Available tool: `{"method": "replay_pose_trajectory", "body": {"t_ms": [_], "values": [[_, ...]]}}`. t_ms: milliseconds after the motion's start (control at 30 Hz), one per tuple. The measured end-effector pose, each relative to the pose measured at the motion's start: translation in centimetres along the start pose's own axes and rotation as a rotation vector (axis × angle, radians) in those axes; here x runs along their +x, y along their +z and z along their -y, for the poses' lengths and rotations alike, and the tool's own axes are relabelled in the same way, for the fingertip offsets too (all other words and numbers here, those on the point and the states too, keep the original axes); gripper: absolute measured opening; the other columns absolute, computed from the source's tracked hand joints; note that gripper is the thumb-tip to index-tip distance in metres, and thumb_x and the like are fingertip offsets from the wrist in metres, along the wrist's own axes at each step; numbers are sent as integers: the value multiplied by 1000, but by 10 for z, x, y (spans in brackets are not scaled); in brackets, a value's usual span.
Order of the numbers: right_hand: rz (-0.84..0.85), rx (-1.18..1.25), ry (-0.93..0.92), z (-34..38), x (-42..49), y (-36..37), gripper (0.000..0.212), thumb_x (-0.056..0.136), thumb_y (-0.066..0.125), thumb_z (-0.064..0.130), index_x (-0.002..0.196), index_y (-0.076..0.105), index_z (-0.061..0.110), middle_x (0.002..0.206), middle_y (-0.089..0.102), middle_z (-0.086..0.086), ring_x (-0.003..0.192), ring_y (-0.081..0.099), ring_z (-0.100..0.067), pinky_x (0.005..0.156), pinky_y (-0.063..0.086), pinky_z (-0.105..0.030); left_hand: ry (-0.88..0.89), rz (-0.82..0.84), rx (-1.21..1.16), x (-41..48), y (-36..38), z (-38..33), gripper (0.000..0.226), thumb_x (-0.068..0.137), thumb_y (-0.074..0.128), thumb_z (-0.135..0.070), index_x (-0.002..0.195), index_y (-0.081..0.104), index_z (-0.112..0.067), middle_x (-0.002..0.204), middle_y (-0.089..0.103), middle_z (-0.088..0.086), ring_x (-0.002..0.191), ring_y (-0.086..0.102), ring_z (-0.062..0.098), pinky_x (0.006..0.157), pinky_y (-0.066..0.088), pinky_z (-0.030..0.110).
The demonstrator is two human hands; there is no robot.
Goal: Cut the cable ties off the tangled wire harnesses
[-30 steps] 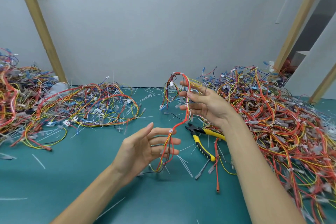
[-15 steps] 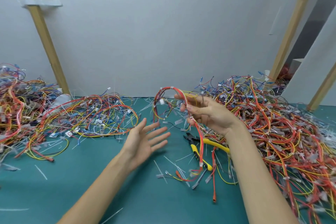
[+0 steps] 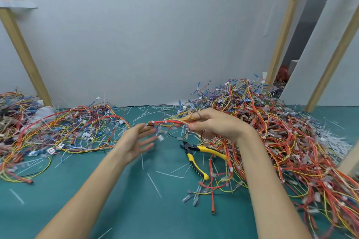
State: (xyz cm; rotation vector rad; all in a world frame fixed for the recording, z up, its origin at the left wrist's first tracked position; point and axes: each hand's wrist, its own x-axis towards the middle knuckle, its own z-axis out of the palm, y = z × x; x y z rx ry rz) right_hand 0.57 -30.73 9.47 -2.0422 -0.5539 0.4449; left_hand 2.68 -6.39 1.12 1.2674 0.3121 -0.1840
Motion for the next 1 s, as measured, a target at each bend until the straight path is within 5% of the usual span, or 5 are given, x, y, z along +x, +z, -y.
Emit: {"method": "replay_pose_trajectory", "body": {"t_ms": [233, 333, 433, 667, 1000], "values": [[-583, -765, -141, 35, -18, -18, 44, 94, 51, 1, 95, 73, 40, 70, 52, 7, 74, 51, -18, 61, 35, -25, 202, 30, 84, 6, 61, -66, 37, 100, 40, -5, 74, 66, -5, 59, 68, 1, 52, 63, 9, 50, 51, 18], [-1023, -1024, -227, 37, -22, -37, 47, 88, 56, -4, 117, 72, 29, 81, 52, 1, 85, 43, -25, 70, 29, -33, 468, 99, 202, 11, 104, -94, 27, 103, 43, -14, 96, 63, 2, 86, 72, 13, 84, 68, 22, 75, 59, 27], [-1297, -1152, -149, 14, -20, -46, 53, 84, 59, -5, 128, 65, 25, 92, 53, -9, 97, 43, -34, 79, 35, -42, 740, 28, 996, 19, 130, -99, 48, 104, 41, -34, 133, 46, 3, 130, 55, 25, 121, 53, 36, 104, 42, 42], [-733, -918, 727, -108, -9, -49, 65, 104, 21, 48, 157, 8, 14, 159, 9, -27, 147, 7, -44, 119, 12, -49, 643, 233, 1565, 30, 117, -48, 49, 105, 36, -33, 136, 47, 3, 138, 50, 23, 129, 47, 34, 107, 38, 42], [-850, -1050, 626, -79, -11, -39, 63, 94, 45, 52, 147, 39, 18, 154, 25, -19, 139, 20, -42, 112, 20, -48, 766, 94, 1455, 11, -29, 26, 29, 100, 48, -19, 126, 58, -12, 127, 58, 3, 116, 56, 18, 101, 36, 25]]}}
